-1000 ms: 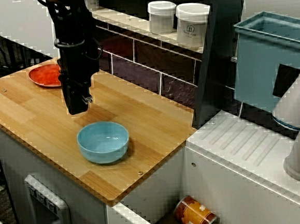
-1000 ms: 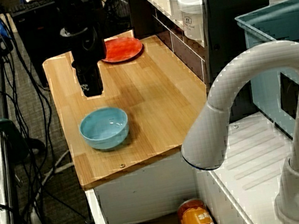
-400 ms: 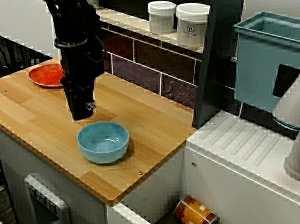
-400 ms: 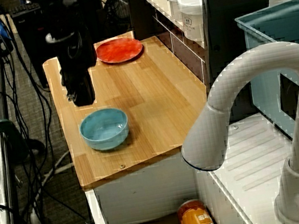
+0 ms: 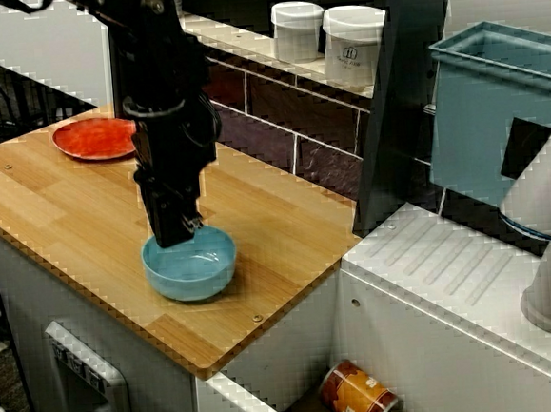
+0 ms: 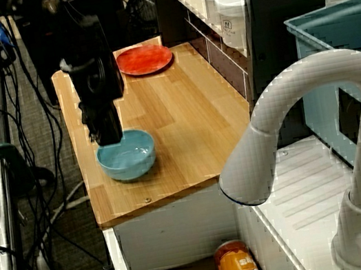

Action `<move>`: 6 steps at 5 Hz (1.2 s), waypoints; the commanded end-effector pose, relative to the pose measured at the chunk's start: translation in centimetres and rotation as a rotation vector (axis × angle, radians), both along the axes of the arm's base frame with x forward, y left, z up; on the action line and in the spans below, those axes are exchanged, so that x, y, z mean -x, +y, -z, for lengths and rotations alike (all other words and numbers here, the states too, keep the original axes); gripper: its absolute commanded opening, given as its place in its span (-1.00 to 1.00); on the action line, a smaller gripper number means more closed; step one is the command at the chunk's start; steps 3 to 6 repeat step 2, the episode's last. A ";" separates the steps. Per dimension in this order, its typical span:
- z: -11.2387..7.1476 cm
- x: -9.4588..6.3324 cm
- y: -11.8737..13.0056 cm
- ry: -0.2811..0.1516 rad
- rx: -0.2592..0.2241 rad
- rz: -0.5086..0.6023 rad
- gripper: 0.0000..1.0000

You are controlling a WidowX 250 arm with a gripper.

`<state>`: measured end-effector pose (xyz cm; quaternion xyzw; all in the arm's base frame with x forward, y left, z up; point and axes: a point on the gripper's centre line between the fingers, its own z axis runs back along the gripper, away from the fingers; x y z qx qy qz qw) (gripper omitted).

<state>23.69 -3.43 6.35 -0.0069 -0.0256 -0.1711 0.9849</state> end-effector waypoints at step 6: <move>0.8 -0.3 0.8 0.020 -0.001 -0.062 1.00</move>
